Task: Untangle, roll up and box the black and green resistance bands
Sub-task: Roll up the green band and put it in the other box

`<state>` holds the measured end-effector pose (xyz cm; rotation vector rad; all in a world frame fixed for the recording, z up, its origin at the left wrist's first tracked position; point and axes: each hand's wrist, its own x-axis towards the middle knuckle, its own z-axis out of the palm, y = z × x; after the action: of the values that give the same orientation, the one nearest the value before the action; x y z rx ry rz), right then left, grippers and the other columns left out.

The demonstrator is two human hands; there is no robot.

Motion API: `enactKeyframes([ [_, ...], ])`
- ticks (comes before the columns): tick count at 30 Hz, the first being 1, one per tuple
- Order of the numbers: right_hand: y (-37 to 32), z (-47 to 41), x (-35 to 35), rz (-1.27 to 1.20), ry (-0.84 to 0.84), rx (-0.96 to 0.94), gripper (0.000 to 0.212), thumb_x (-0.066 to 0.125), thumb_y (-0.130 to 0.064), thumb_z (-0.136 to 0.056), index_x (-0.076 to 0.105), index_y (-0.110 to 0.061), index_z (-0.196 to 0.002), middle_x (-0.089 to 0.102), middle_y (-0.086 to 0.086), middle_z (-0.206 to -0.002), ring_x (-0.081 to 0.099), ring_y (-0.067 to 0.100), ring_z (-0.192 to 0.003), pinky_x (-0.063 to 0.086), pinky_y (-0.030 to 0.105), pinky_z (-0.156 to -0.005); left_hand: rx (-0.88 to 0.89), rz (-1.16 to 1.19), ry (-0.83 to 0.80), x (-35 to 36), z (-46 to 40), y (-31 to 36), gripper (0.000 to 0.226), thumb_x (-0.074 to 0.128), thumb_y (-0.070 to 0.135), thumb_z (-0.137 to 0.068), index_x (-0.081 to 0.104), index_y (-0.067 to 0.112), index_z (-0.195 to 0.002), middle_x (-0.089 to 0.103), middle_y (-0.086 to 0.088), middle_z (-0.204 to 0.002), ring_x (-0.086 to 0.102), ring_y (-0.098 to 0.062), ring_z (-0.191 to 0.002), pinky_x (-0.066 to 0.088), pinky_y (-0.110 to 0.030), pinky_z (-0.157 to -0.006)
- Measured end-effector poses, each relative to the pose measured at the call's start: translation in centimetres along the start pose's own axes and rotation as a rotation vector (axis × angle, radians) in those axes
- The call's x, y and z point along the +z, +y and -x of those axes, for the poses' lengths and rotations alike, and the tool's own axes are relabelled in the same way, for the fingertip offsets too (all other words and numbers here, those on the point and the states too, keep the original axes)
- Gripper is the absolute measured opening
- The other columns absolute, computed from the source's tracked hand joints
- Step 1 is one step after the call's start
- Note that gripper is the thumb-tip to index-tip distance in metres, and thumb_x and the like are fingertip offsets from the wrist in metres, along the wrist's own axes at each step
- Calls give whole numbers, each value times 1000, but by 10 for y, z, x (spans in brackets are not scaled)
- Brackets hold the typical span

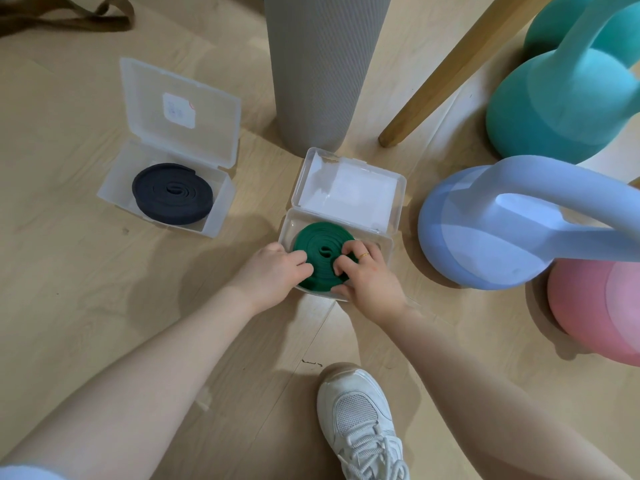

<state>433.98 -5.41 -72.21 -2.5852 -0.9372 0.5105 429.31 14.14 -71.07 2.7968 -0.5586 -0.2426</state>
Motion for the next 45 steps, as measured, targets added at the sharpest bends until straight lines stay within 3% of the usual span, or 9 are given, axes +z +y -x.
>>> enactKeyframes([
  [3, 1, 9, -6, 4, -30, -15, 46, 49, -54, -81, 61, -11, -92, 57, 12, -115, 51, 33, -114, 52, 43, -77, -76, -6, -60, -3, 6, 8, 37, 82, -4, -47, 51, 10, -62, 47, -2, -57, 36, -18, -38, 26, -19, -30],
  [6, -2, 23, 4, 161, -31, -124, 57, 66, -58, -73, 53, -20, -113, 55, 20, -122, 56, 37, -109, 52, 42, -81, -107, -36, -54, -2, 8, 15, 37, 84, 0, -47, 52, 10, -63, 47, -2, -57, 37, -16, -38, 8, -18, -35],
  [10, -6, 22, 11, 145, -7, -100, 71, 71, -55, -70, 45, -22, -127, 45, 21, -135, 48, 39, -121, 49, 48, -89, -123, -46, 18, 0, 7, 18, 35, 85, -2, -48, 56, 11, -62, 50, -1, -56, 40, -19, -38, 31, -19, -47],
  [13, -19, 1, -2, -229, 58, 245, 96, 73, -56, -67, 30, -8, -139, 35, 15, -141, 34, 33, -131, 37, 40, -103, -136, -64, 35, 1, 6, 14, 35, 88, 5, -49, 56, 11, -62, 52, 0, -56, 40, -19, -38, 36, -20, -47],
  [18, -19, -17, -8, -162, -254, 337, 139, 78, -62, -52, -7, -5, -146, 13, 12, -152, 19, 28, -139, 32, 39, -109, -215, -159, 42, -6, 0, 9, 52, 90, 35, -47, 65, 10, -86, 66, 0, -81, 63, -20, -72, 46, -29, -69],
  [24, -18, -23, -3, -221, -121, 394, 123, 79, -59, -50, 16, -10, -142, 31, 4, -142, 30, 23, -132, 34, 44, -107, -309, -94, -365, -27, -25, -8, 91, 59, 57, -77, 18, 9, -142, 27, -2, -148, 10, -23, -141, 8, -47, -110],
  [28, -19, -25, -5, -164, -174, 379, 120, 76, -60, -55, 13, -11, -144, 29, 4, -143, 28, 23, -134, 29, 42, -110, -282, -1, -437, -25, -31, -12, 94, 59, 52, -80, 6, 13, -147, 25, -1, -151, -10, -25, -142, -3, -54, -111],
  [37, -15, -28, -1, -185, -136, 316, 106, 80, -48, -53, 25, -7, -134, 39, 4, -127, 42, 23, -118, 45, 35, -91, -201, -25, -366, -21, -33, -12, 85, 59, 47, -80, 18, 10, -145, 28, -1, -147, 10, -23, -138, 10, -42, -112],
  [45, -13, -28, 2, -207, -94, 282, 108, 81, -49, -53, 27, -7, -136, 45, 4, -129, 44, 21, -120, 37, 37, -100, -242, 144, -378, -16, -27, -18, 92, 59, 45, -84, 4, 10, -148, 18, -2, -154, 4, -20, -141, 18, -37, -113],
])
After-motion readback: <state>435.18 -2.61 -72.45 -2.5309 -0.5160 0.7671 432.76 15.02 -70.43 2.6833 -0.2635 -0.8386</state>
